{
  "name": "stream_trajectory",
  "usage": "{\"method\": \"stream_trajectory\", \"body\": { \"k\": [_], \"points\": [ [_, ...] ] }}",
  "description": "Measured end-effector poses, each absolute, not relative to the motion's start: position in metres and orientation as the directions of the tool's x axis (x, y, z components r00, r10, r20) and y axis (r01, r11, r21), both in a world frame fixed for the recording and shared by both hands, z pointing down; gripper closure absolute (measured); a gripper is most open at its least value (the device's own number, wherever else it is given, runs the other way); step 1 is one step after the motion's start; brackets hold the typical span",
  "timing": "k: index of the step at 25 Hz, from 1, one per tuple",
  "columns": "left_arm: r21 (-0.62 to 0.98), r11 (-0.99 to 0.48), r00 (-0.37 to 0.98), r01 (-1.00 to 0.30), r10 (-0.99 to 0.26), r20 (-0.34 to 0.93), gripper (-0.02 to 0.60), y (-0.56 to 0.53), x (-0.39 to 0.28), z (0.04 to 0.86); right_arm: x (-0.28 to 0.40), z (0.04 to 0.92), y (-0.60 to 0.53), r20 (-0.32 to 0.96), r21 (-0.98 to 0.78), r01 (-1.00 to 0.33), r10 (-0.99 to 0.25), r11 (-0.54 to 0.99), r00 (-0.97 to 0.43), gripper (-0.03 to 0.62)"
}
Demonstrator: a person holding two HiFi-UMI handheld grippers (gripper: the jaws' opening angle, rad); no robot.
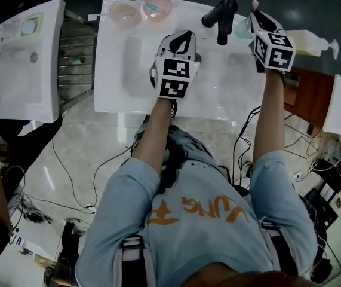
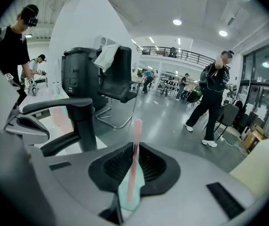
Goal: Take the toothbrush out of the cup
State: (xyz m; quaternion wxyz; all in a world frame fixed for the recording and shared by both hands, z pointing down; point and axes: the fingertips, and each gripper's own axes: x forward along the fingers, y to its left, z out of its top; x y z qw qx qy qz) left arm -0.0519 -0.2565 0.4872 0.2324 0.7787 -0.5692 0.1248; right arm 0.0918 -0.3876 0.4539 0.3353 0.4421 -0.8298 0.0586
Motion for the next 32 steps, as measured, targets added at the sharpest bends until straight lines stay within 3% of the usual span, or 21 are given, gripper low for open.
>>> {"method": "stream_trajectory", "body": {
  "k": [15,32],
  "points": [
    [0.209,-0.261,0.330,-0.942,-0.826,0.457,0.574,-0.262,-0.042,0.483,0.097,0.450,-0.389,0.606,0.170,-0.794,-0.697,0.584,-0.383,0.553],
    [0.188,-0.321,0.372,-0.928,-0.822,0.432,0.574,-0.238,-0.018,0.460,0.128,0.341,-0.347,0.354,0.124,-0.880,-0.849,0.459,-0.393,0.553]
  ]
}}
